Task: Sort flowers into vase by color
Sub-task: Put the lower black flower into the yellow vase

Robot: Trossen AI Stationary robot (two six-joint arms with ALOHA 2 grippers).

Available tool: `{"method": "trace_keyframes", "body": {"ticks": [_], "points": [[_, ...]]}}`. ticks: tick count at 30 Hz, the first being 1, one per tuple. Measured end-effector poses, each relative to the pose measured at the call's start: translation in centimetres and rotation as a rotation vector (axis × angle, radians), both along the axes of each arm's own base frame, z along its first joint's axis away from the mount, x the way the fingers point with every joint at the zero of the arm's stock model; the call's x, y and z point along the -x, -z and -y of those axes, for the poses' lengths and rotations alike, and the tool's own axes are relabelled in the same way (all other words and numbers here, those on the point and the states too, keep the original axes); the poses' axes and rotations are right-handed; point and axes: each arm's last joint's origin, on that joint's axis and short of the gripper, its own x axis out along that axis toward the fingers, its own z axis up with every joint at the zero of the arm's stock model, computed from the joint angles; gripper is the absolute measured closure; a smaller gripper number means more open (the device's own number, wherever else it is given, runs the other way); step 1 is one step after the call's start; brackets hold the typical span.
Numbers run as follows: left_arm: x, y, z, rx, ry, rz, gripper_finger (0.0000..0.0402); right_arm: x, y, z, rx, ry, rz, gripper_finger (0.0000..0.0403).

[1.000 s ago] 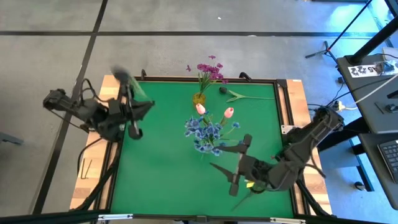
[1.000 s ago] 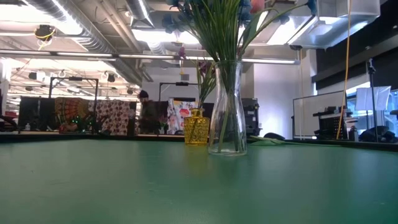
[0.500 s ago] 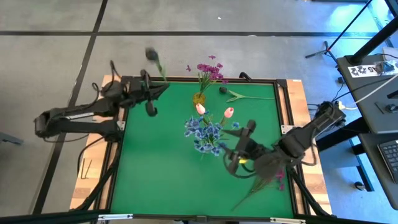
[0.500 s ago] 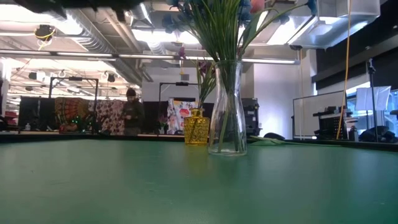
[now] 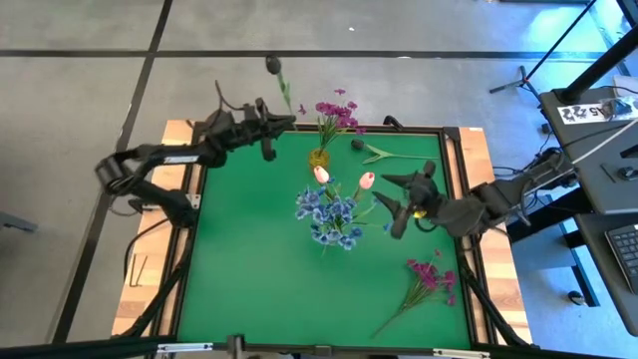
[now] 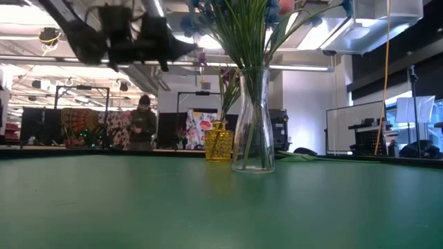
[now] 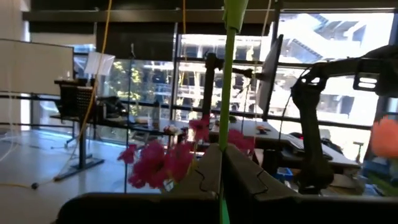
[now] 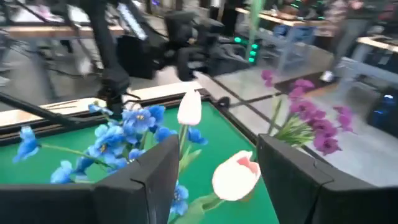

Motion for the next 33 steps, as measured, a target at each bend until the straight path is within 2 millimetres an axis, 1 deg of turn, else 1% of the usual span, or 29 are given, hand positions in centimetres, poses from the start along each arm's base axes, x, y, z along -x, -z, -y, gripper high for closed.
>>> {"method": "trace_keyframes", "body": {"ticks": [5,10,13,16,23,26,31,33], "points": [[-1.9,2.1,-2.3,0.027,0.058,-0.023,0.0401,0.6,2.1,2.1,0.016,-0.166,0.107,0.019],[-3.8,3.7,-3.9,0.055,0.106,-0.069,0.0401,2.3,2.7,4.2,0.04,-0.299,0.288,0.019],[-4.5,4.6,-4.2,0.063,0.125,-0.092,0.0401,2.9,3.3,4.9,0.039,-0.321,0.311,0.019],[-5.1,5.5,-4.2,0.055,0.131,-0.114,0.0401,3.2,3.6,5.2,0.038,-0.333,0.312,0.019],[-6.3,7.1,-3.8,0.021,0.157,-0.11,0.0401,2.8,4.1,5.0,0.042,-0.338,0.278,0.019],[-6.5,7.4,-3.7,0.01,0.152,-0.103,0.0401,2.8,4.2,5.0,0.043,-0.338,0.273,0.019],[-6.7,8.2,-3.9,-0.005,0.097,-0.123,0.0401,2.8,4.2,5.0,0.043,-0.338,0.274,0.019],[-6.7,8.0,-3.9,-0.025,0.09,-0.109,0.0401,2.8,4.2,5.0,0.042,-0.338,0.276,0.019]]}}
